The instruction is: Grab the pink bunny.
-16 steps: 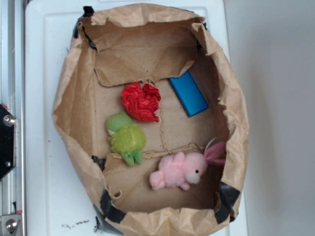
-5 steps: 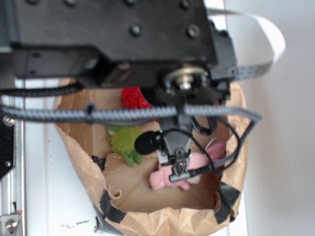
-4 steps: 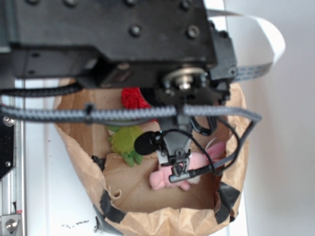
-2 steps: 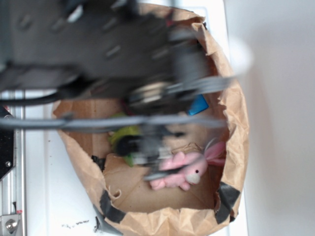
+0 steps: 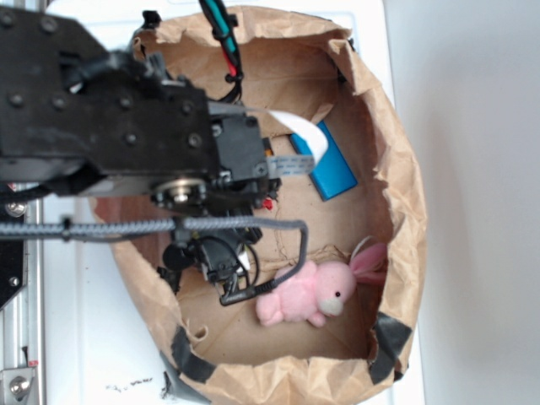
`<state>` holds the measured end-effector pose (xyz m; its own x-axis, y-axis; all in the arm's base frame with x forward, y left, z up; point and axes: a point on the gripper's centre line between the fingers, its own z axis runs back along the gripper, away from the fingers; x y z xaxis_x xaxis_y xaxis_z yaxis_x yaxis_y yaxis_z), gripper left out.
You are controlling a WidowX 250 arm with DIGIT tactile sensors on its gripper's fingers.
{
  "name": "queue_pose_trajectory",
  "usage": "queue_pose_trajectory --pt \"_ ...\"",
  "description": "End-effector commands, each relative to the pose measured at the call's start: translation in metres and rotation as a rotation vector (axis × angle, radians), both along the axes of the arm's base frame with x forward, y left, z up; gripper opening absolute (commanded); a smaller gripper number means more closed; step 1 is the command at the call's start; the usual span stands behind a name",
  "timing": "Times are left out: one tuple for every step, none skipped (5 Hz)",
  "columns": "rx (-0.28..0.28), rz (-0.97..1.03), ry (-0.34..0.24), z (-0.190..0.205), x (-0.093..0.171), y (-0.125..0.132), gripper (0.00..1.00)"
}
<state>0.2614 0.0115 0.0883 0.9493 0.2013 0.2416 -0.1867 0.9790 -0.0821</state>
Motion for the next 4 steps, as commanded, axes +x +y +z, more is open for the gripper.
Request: queue_pose_trajectory --pt "-0.086 0.037 0.000 0.018 0.029 -0.026 1.00" --pt "-0.121 0.041 0.001 0.020 0.039 -0.041 1.00" --pt "-0.158 0.024 0.010 0.019 0.045 -0.056 1.00" --pt "-0.202 -0.017 0.020 0.008 0.050 -0.069 1.00"
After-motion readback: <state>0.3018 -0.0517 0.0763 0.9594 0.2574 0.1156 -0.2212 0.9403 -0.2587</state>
